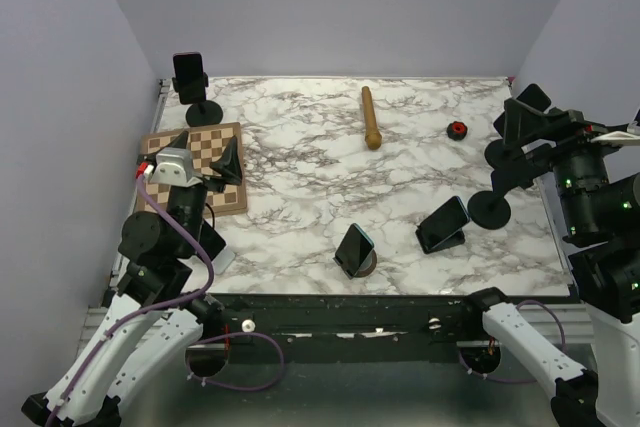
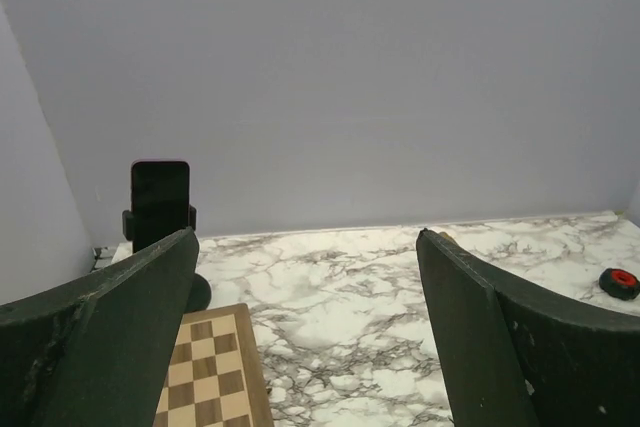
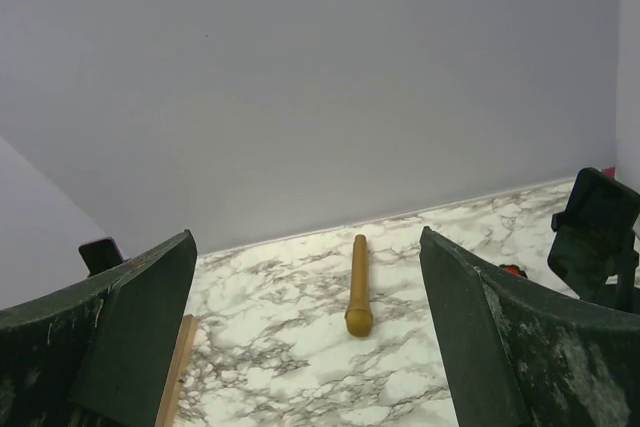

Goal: Remove the phone from the phone stand

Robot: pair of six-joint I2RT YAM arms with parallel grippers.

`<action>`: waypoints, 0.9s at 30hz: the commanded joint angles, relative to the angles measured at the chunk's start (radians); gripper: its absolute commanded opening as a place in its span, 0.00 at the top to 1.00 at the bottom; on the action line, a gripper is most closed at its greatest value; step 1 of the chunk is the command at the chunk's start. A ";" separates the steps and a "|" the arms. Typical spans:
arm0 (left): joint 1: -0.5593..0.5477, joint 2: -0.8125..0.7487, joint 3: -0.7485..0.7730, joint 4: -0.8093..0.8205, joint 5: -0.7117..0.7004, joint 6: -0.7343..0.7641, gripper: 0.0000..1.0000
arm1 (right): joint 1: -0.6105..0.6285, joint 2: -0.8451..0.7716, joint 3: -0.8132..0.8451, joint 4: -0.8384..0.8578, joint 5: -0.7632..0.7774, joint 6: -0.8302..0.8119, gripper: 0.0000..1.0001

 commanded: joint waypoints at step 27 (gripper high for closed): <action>-0.158 0.319 0.198 -0.244 0.400 0.014 0.01 | 0.004 0.303 -0.001 -0.291 -0.015 0.173 0.00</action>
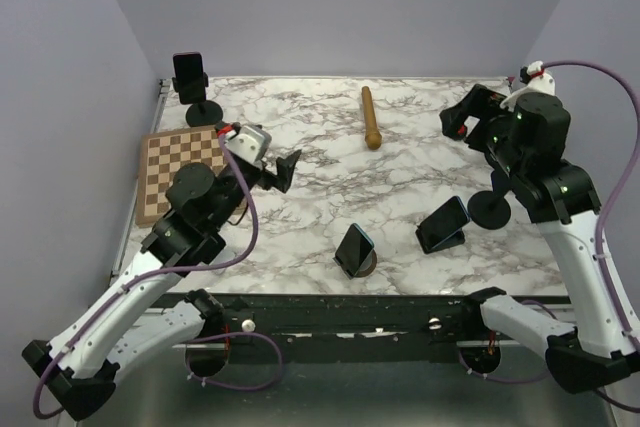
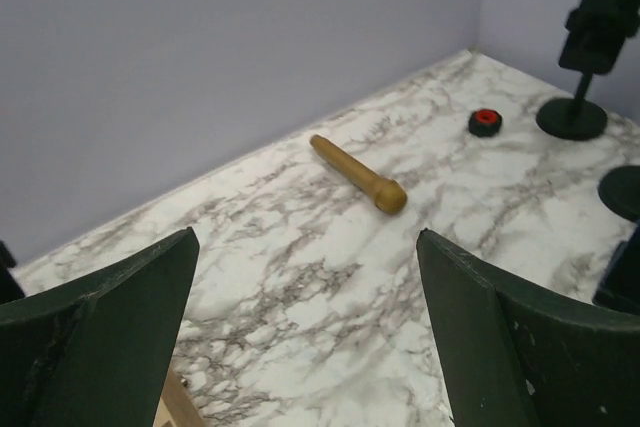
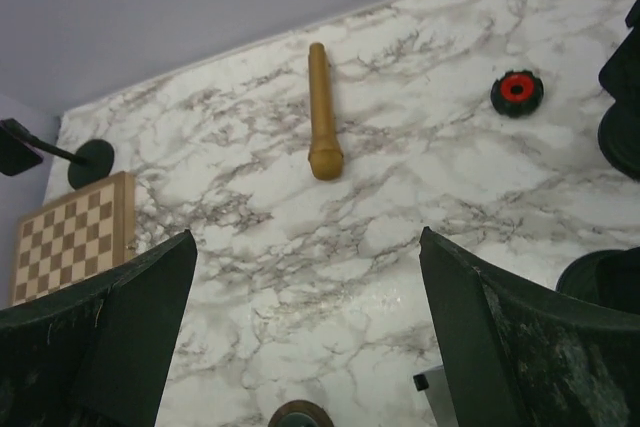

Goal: Remove the phone from the phone stand

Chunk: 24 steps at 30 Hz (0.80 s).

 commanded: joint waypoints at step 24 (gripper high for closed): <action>-0.305 -0.080 -0.077 0.077 -0.162 0.027 0.01 | 0.114 0.041 -0.258 -0.139 -0.629 -0.141 0.00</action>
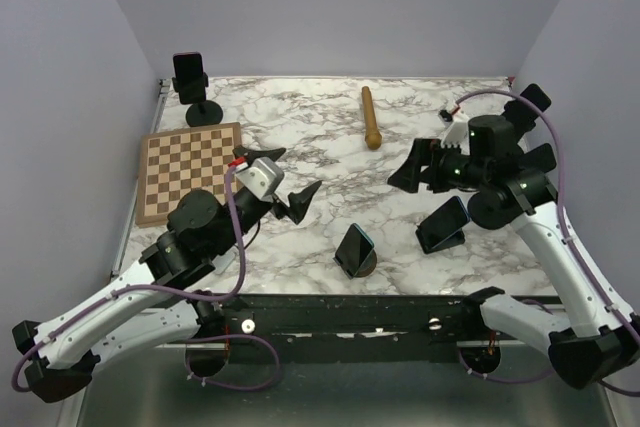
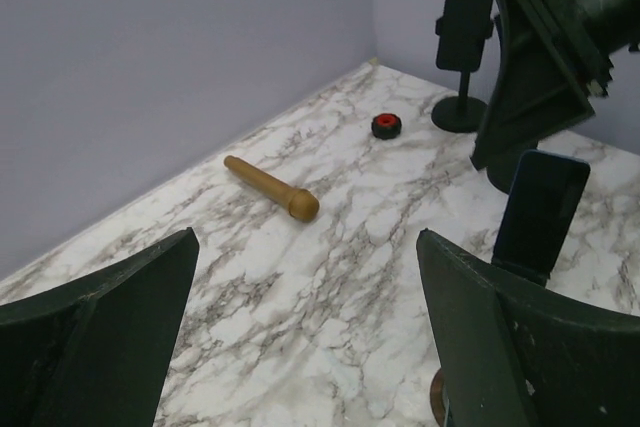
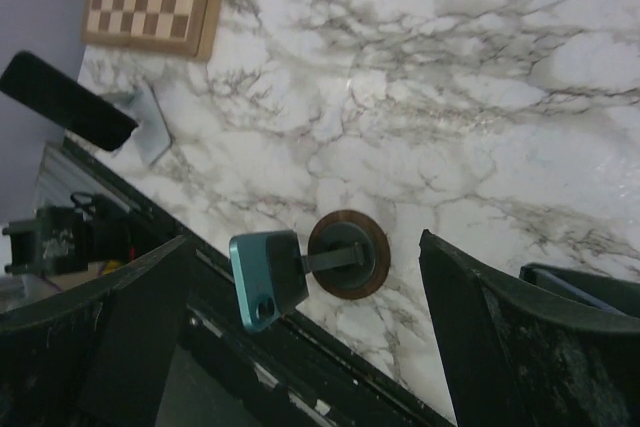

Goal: Remove the phone from the phone stand

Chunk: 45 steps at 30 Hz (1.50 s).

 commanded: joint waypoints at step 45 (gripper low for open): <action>-0.007 -0.097 -0.114 0.192 -0.256 0.050 0.02 | 0.614 0.053 -0.287 0.124 0.328 0.212 0.60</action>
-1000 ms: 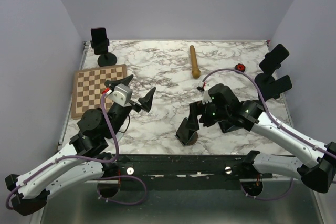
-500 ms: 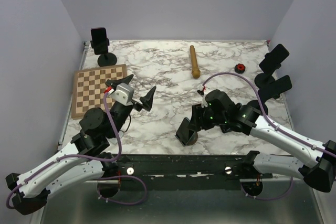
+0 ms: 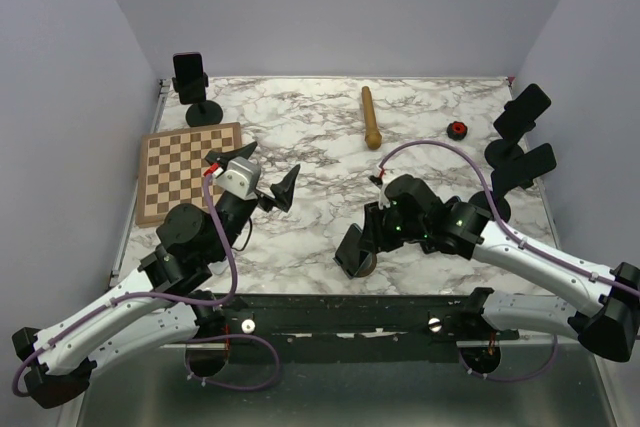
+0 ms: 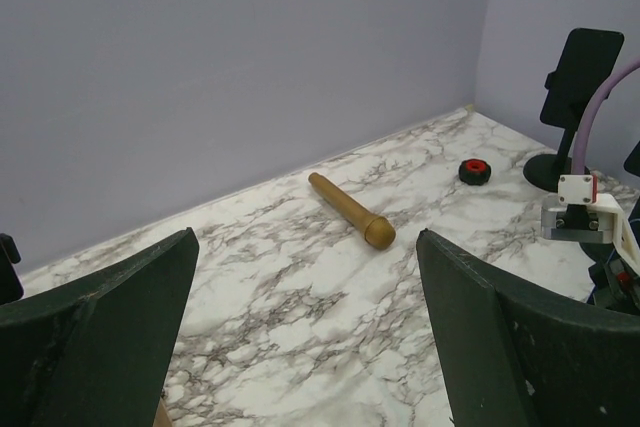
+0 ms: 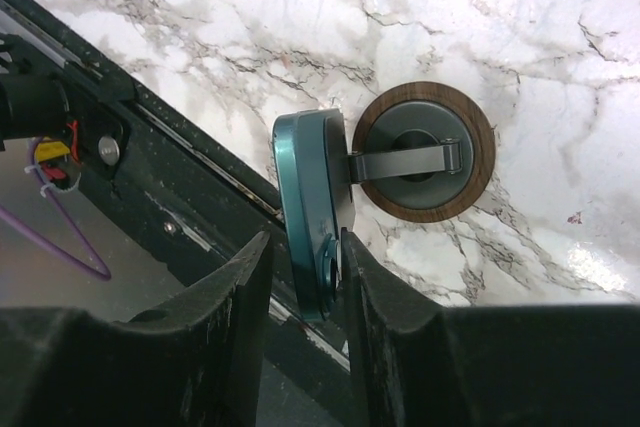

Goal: Remove the phone from the phone stand

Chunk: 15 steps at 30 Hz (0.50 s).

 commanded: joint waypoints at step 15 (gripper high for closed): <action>-0.008 -0.002 0.007 0.010 -0.009 0.002 0.02 | 0.015 0.008 0.085 -0.045 0.111 -0.023 0.86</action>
